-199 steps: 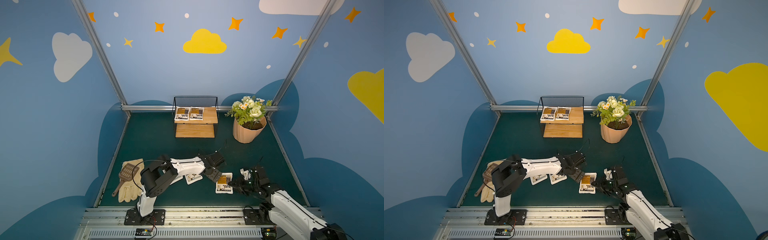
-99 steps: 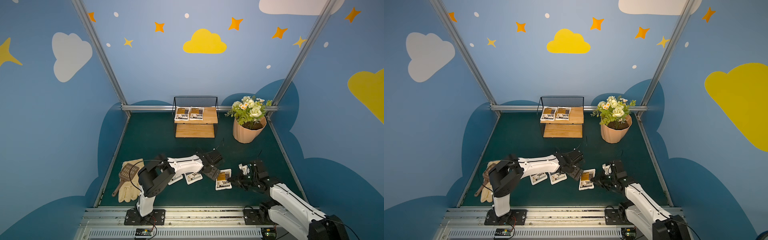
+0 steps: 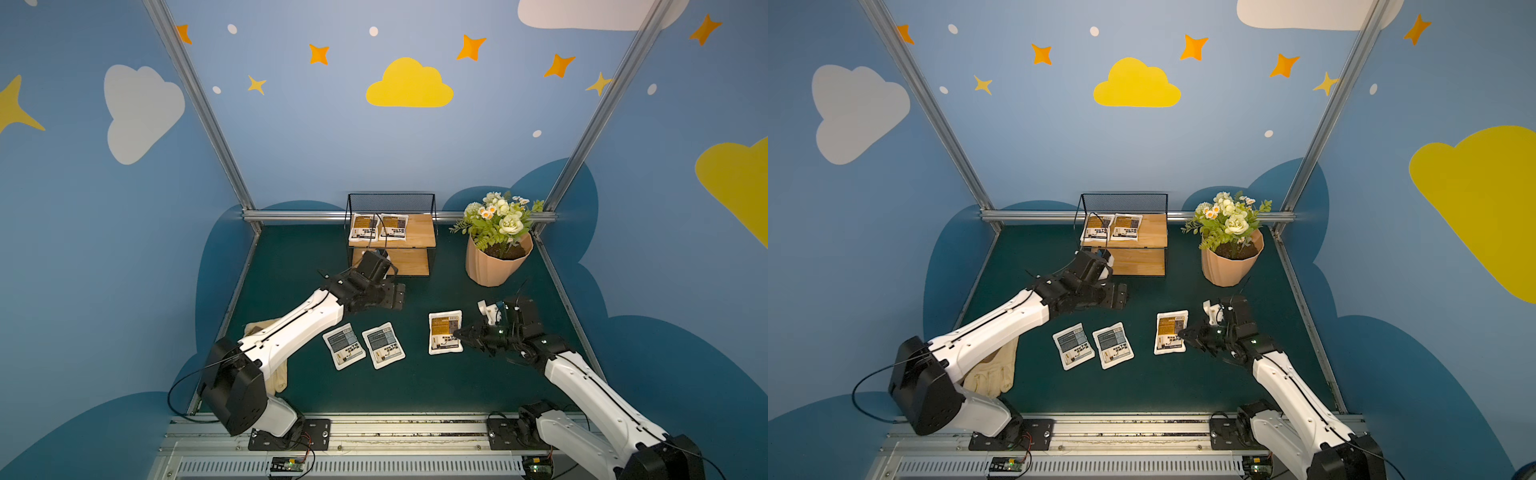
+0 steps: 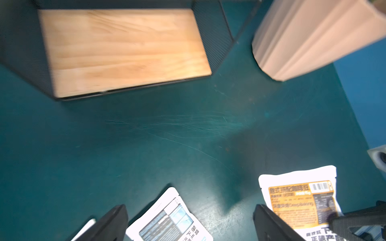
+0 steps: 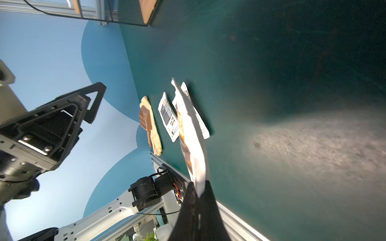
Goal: Place the bagged coffee beans on the shelf by color
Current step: Pick up the bagged coffee beans at the center of the board, then place the bagged coffee beans on the shelf.
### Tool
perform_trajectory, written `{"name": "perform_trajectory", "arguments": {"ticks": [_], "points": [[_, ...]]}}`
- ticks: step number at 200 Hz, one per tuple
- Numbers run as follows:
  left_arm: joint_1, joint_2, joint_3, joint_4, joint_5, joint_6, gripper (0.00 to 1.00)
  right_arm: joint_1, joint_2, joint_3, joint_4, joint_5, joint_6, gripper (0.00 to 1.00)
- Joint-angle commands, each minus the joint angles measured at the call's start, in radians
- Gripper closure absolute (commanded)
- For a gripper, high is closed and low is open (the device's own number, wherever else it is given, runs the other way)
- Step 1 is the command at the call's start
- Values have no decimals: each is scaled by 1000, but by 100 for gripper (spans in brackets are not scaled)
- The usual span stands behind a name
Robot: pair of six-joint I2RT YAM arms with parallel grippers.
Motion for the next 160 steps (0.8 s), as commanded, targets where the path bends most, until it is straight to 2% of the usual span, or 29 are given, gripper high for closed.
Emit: {"name": "perform_trajectory", "arguments": {"ticks": [1, 50, 87, 119, 160], "points": [[64, -71, -37, -16, 51, -5, 0, -5, 50, 81, 21, -16, -29, 100], [240, -159, -29, -23, 173, -2, 0, 22, 244, 356, 64, -35, -57, 100], [336, -143, 32, -22, 301, -2, 0, 60, 415, 622, 38, -8, -104, 100], [358, -93, 122, -32, 367, 24, 0, 77, 574, 894, -58, 59, -170, 100], [362, -35, 194, -27, 379, 36, 0, 81, 772, 1216, -183, 188, -265, 100]]}}
